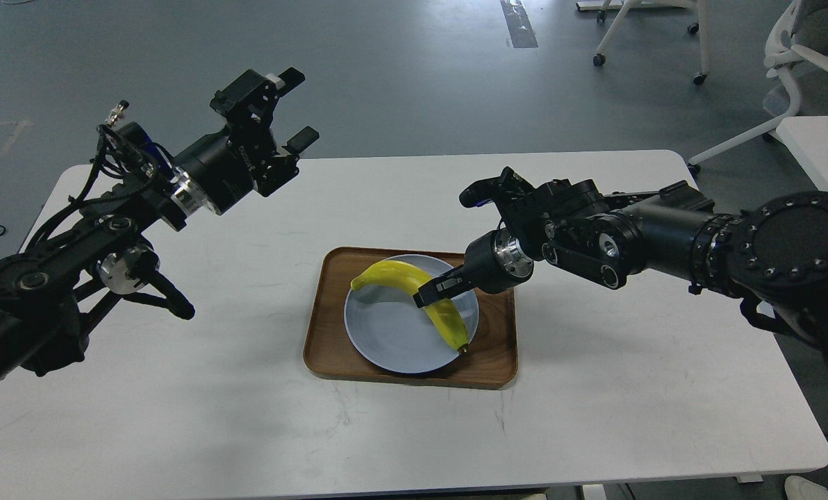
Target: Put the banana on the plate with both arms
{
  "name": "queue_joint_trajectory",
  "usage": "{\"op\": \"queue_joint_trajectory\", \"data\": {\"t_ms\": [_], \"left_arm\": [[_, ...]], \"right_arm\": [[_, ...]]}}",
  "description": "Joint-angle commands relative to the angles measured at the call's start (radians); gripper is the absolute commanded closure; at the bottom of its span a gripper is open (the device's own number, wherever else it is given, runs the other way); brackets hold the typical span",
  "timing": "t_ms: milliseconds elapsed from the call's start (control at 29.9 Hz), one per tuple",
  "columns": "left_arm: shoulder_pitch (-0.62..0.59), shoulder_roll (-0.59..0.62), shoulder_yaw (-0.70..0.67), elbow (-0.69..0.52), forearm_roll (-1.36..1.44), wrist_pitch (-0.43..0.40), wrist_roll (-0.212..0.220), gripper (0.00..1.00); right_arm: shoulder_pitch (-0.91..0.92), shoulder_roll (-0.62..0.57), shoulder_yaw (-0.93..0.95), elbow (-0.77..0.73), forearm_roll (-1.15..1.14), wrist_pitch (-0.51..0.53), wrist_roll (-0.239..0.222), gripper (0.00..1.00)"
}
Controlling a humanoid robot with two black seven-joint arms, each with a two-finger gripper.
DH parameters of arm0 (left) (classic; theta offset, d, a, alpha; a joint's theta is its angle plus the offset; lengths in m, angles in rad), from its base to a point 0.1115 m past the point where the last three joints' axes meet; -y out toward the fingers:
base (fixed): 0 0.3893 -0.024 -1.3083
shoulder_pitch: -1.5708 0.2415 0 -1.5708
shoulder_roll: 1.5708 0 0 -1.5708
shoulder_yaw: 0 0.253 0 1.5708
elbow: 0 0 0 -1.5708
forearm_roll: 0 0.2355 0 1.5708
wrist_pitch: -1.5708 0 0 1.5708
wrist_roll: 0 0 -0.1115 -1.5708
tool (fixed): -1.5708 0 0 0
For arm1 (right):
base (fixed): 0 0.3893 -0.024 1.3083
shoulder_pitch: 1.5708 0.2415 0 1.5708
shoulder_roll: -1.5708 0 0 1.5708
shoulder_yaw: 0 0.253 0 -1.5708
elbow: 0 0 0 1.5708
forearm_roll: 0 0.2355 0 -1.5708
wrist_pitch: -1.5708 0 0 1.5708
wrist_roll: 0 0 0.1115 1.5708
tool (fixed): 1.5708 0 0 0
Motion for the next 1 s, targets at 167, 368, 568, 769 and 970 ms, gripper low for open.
{"op": "queue_joint_trajectory", "data": {"t_ms": [167, 368, 568, 769, 970], "left_arm": [[0.0, 0.002, 0.0, 0.0, 0.0, -0.003, 0.0, 0.02], [-0.001, 0.002, 0.0, 0.0, 0.0, -0.003, 0.0, 0.02], [0.0, 0.002, 0.0, 0.0, 0.0, -0.003, 0.0, 0.02], [0.017, -0.015, -0.02, 0.008, -0.044, 0.007, 0.001, 0.02], [0.034, -0.036, -0.023, 0.032, -0.175, 0.035, 0.0, 0.02]], "right_arm": [[0.0, 0.0, 0.0, -0.002, 0.007, 0.0, 0.0, 0.18], [0.016, -0.032, 0.009, 0.003, 0.031, 0.0, 0.0, 0.05], [0.053, -0.236, 0.123, 0.047, 0.166, 0.0, 0.0, 0.03], [-0.117, -0.438, 0.446, 0.09, 0.453, 0.0, 0.0, 0.02], [-0.33, -0.509, 0.691, 0.079, 0.556, 0.0, 0.0, 0.0]]}}
